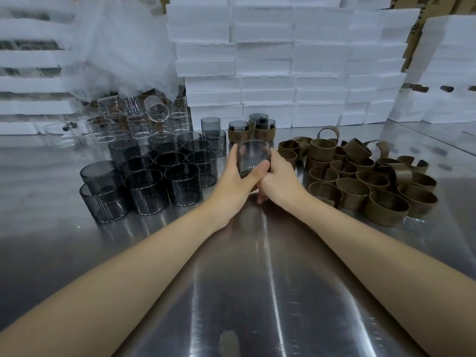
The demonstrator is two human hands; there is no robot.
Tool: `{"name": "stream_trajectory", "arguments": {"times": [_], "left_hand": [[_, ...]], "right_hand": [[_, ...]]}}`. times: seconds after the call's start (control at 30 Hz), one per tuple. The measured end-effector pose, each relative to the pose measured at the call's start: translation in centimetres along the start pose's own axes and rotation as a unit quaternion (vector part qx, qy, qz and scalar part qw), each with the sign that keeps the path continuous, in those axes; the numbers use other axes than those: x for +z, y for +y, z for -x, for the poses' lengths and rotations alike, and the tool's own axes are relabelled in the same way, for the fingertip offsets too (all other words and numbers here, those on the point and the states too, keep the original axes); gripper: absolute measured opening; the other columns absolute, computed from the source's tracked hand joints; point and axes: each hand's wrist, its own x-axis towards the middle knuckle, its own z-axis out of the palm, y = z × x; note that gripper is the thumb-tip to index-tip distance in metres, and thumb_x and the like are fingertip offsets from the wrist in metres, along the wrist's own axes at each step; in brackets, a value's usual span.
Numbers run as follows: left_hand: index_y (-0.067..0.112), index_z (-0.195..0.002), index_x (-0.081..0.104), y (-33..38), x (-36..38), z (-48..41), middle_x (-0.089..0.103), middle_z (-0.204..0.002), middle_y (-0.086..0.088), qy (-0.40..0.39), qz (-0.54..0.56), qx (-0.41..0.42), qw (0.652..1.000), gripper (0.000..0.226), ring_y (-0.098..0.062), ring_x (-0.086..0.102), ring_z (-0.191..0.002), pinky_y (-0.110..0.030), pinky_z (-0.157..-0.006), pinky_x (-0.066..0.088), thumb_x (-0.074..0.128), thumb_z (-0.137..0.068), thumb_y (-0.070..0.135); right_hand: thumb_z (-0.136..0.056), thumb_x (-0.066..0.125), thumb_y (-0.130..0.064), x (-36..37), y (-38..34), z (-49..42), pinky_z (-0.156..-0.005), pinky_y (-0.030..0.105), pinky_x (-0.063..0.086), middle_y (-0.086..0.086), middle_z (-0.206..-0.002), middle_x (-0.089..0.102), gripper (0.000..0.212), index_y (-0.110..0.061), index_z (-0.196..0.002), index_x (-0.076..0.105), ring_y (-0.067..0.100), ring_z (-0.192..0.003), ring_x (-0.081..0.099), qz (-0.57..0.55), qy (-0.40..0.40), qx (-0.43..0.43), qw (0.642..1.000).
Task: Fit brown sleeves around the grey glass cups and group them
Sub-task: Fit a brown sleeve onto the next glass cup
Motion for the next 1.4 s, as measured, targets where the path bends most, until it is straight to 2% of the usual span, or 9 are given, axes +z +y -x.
{"name": "stream_trajectory", "arguments": {"times": [0.17,0.4,0.5,0.6,0.77,0.97,1.13,1.3,1.4], "left_hand": [[0.028,-0.146,0.029,-0.2,-0.3,-0.4,0.040,-0.146,0.013,0.066,0.017,0.016,0.998,0.069,-0.011,0.062,-0.114,-0.037,-0.100,0.052,0.067,-0.088,0.027],[0.035,-0.154,0.018,0.1,-0.3,-0.2,0.026,-0.156,0.013,0.082,-0.063,0.014,0.995,0.092,-0.009,0.048,-0.125,-0.012,-0.063,0.049,0.059,-0.074,0.058],[0.036,-0.150,0.029,0.1,-0.2,-0.3,0.035,-0.152,0.008,0.088,-0.071,0.005,0.994,0.084,-0.022,0.045,-0.133,-0.035,-0.090,0.055,0.056,-0.075,0.061],[0.032,-0.148,0.034,0.1,-0.3,-0.2,0.043,-0.149,-0.003,0.086,-0.075,-0.011,0.993,0.080,-0.032,0.047,-0.133,-0.057,-0.111,0.030,0.055,-0.076,0.061],[0.028,-0.148,0.039,-0.4,-0.7,-0.4,0.041,-0.150,0.002,0.109,-0.060,-0.006,0.992,0.062,-0.025,0.050,-0.130,-0.021,-0.073,0.052,0.059,-0.091,0.042],[0.026,-0.150,0.034,-0.5,-0.5,-0.6,0.039,-0.151,-0.002,0.116,0.009,-0.037,0.992,0.054,-0.025,0.059,-0.118,-0.024,-0.076,0.057,0.054,-0.099,0.023],[0.026,-0.151,0.030,-0.4,-0.6,-0.4,0.037,-0.153,-0.002,0.117,0.031,-0.045,0.992,0.053,-0.021,0.054,-0.125,-0.029,-0.087,0.056,0.046,-0.103,0.013],[0.016,-0.139,0.049,0.1,-0.8,-0.1,0.054,-0.138,-0.007,0.127,0.065,-0.047,0.989,0.041,-0.021,0.063,-0.113,-0.033,-0.081,0.060,0.054,-0.100,0.011],[0.012,-0.138,0.053,0.1,-0.9,0.0,0.057,-0.136,-0.007,0.140,0.078,-0.050,0.986,0.044,-0.015,0.067,-0.104,-0.033,-0.078,0.060,0.060,-0.095,0.009]], "right_hand": [[-0.084,0.045,-0.008,0.1,0.5,0.3,-0.071,0.041,0.050,0.011,-0.105,0.063,0.032,-0.015,-0.111,0.060,0.031,-0.089,0.059,0.258,0.029,-0.004,0.966],[-0.089,0.052,-0.008,-0.7,1.5,-1.0,-0.102,0.037,0.042,0.014,-0.147,0.031,0.055,-0.007,-0.143,0.040,0.034,-0.121,0.049,0.268,0.030,0.036,0.962],[-0.088,0.052,-0.005,-0.8,1.5,-1.0,-0.101,0.040,0.042,0.016,-0.141,0.037,0.055,-0.006,-0.142,0.039,0.036,-0.119,0.048,0.276,0.031,0.030,0.960],[-0.087,0.054,-0.002,-0.9,1.5,-0.9,-0.096,0.044,0.043,0.018,-0.127,0.045,0.047,-0.005,-0.133,0.045,0.038,-0.111,0.050,0.279,0.043,0.008,0.959],[-0.093,0.054,-0.005,-1.0,1.9,-1.2,-0.093,0.033,0.045,0.016,-0.117,0.055,0.024,-0.003,-0.114,0.066,0.032,-0.104,0.057,0.290,0.044,-0.016,0.956],[-0.096,0.055,-0.009,-0.7,1.3,-0.8,-0.098,0.023,0.041,0.013,-0.132,0.034,0.014,-0.006,-0.109,0.060,0.024,-0.097,0.057,0.099,0.163,-0.035,0.981],[-0.098,0.051,-0.018,0.1,0.6,-0.6,-0.090,0.040,0.053,0.009,-0.117,0.052,0.007,-0.013,-0.102,0.055,0.022,-0.099,0.060,0.009,0.144,-0.050,0.988],[-0.095,0.058,-0.023,0.0,0.4,-0.2,-0.085,0.013,0.046,0.004,-0.108,0.054,0.010,-0.014,-0.091,0.057,0.006,-0.093,0.054,-0.013,0.143,-0.103,0.984],[-0.088,0.066,-0.016,0.0,0.3,0.0,-0.082,0.012,0.046,0.004,-0.107,0.055,0.013,-0.017,-0.090,0.054,0.014,-0.100,0.056,-0.044,0.142,-0.108,0.983]]}}
